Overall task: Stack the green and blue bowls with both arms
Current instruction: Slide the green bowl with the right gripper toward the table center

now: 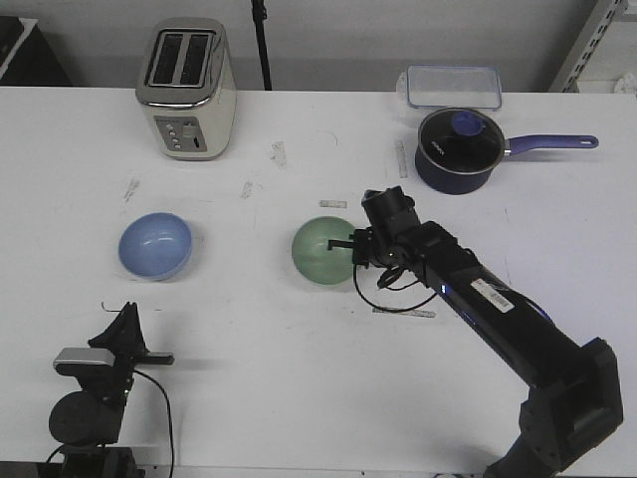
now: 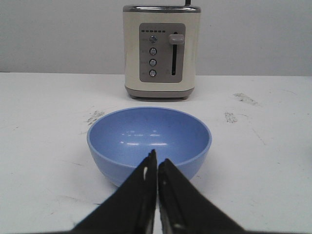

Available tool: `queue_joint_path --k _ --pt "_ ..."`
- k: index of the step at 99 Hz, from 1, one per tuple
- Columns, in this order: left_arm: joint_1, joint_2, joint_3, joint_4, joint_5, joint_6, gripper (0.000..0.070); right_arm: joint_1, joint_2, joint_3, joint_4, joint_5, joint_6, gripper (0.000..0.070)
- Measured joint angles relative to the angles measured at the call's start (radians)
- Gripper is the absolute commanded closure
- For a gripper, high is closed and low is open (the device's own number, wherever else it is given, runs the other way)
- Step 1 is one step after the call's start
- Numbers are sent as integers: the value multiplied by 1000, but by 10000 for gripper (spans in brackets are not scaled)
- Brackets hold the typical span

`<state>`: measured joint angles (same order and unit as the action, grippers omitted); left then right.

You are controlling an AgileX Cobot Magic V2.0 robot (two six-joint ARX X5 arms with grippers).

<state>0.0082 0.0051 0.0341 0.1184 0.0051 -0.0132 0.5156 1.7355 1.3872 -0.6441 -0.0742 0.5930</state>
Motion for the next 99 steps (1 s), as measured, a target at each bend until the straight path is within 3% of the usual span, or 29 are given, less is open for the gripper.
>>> queue_joint_path --k 52,57,67,72,91,99 --pt "0 0 0 0 0 0 699 14 27 0 2 3 26 678" --pt "0 0 0 0 0 0 699 14 30 0 2 3 26 638" --pt "0 0 0 0 0 0 699 14 43 1 2 2 26 462" --pt "0 0 0 0 0 0 699 14 48 1 2 2 26 408" --pt "0 0 0 0 0 0 699 19 50 1 19 18 27 396" --pt "0 0 0 0 0 0 699 25 50 2 21 19 27 356"
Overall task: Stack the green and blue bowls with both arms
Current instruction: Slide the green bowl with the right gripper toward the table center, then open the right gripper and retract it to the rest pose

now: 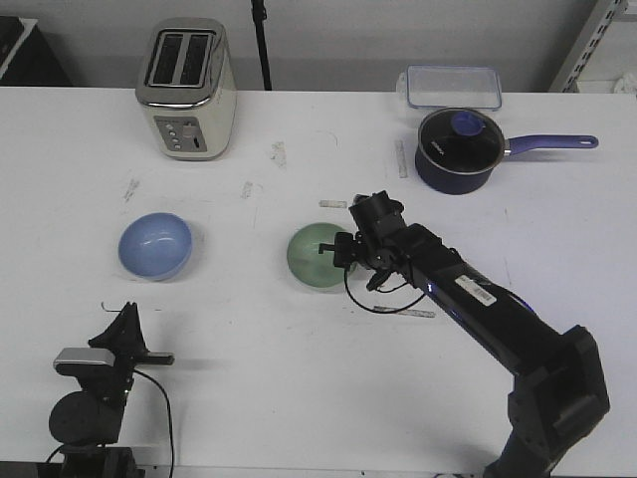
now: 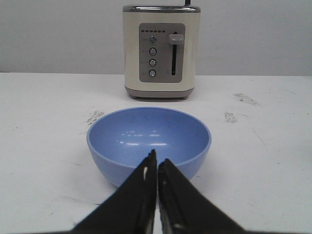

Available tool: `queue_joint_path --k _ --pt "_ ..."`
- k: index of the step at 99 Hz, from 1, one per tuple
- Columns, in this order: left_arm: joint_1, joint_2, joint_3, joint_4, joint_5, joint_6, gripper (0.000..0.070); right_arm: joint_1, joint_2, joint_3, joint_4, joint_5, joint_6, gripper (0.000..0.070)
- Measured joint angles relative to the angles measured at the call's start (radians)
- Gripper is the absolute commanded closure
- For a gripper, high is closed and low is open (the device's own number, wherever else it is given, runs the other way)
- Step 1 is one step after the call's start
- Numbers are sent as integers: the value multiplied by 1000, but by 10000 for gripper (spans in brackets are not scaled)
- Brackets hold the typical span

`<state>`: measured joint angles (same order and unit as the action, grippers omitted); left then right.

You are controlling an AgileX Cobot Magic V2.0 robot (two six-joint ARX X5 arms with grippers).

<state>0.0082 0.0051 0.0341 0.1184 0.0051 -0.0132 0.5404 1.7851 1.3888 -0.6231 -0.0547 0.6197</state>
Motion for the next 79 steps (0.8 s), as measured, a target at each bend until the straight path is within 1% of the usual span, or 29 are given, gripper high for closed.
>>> queue_joint_path --k 11,27,40,48,57,72,75,79 --pt "0 0 0 0 0 0 699 2 -5 0 0 1 -1 271" --pt "0 0 0 0 0 0 699 0 -63 0 5 31 -16 269" --pt "0 0 0 0 0 0 699 -21 -127 0 13 56 -70 270" --pt "0 0 0 0 0 0 699 -44 -169 -16 55 57 -127 273" --pt "0 0 0 0 0 0 699 -79 -236 -74 109 58 -208 285" --pt "0 0 0 0 0 0 699 -152 -369 -202 243 59 -388 300" --pt "0 0 0 0 0 0 699 -169 -401 -232 273 59 -430 323" --pt "0 0 0 0 0 0 699 -192 -444 -274 311 59 -484 402"
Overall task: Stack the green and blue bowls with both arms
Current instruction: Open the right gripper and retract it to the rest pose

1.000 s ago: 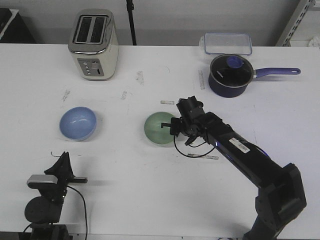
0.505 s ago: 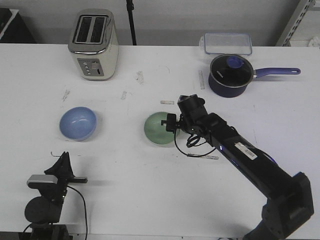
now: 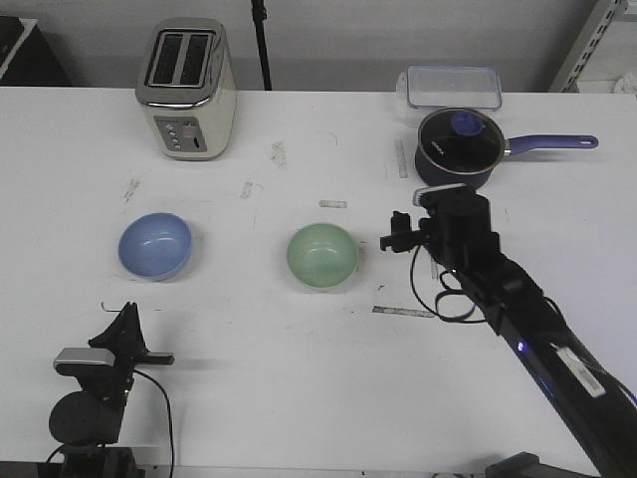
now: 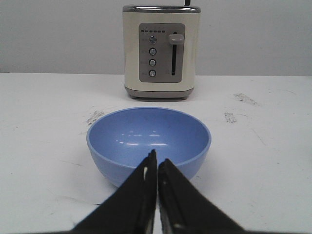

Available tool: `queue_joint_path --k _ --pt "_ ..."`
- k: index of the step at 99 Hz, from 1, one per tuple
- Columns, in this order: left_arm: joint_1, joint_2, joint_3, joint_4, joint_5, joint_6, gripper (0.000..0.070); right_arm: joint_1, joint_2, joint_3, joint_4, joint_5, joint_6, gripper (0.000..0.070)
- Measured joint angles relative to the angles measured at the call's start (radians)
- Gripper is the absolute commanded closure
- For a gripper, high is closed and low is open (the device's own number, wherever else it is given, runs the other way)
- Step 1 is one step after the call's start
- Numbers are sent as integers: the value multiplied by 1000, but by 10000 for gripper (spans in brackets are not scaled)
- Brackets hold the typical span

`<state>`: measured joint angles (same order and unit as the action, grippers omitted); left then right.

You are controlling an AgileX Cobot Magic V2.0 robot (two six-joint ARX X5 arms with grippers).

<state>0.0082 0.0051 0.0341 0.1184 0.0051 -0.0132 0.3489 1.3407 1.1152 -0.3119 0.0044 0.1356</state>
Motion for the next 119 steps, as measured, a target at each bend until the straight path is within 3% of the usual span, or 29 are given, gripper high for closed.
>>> queue_joint_path --k 8,15,41,56,73,119 --pt "0 0 0 0 0 0 699 -46 -89 -87 76 0 -99 593" --pt "0 0 0 0 0 0 699 -88 -165 -165 140 0 -166 653" --pt "0 0 0 0 0 0 699 -237 -414 -417 234 0 -228 687" --pt "0 0 0 0 0 0 699 -303 -537 -529 249 2 -148 687" --pt "0 0 0 0 0 0 699 -309 -671 -621 248 2 -76 687" --pt "0 0 0 0 0 0 699 -309 -1084 -727 153 0 -56 687"
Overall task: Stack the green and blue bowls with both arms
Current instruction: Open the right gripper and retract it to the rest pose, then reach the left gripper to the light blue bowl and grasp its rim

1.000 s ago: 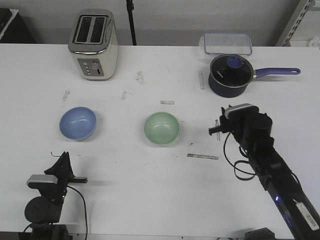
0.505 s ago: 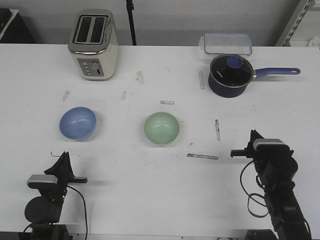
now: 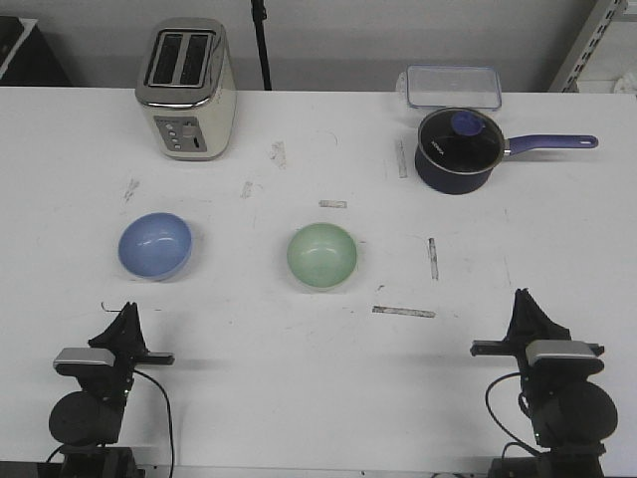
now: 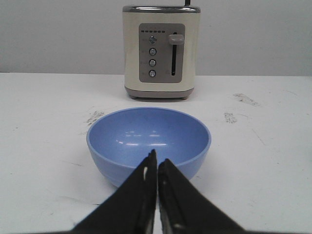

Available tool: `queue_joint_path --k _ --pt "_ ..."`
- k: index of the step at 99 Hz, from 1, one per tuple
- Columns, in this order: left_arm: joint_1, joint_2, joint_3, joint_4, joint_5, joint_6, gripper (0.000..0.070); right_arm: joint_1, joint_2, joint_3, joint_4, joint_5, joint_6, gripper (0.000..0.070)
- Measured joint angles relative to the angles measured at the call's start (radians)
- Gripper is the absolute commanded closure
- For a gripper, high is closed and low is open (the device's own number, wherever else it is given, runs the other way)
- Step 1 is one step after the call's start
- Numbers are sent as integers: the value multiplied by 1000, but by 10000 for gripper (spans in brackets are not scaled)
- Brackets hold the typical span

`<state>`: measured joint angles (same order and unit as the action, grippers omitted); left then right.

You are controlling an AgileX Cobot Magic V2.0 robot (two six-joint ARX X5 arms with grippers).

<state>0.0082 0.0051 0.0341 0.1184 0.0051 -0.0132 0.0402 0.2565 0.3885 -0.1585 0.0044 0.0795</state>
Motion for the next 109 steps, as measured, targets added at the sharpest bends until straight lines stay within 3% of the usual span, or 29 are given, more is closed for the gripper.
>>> queue_joint_path --k 31,109 --pt "0 0 0 0 0 0 699 0 -144 0 -18 -4 0 687" --pt "0 0 0 -2 0 -28 696 0 -148 0 -17 -4 0 687"
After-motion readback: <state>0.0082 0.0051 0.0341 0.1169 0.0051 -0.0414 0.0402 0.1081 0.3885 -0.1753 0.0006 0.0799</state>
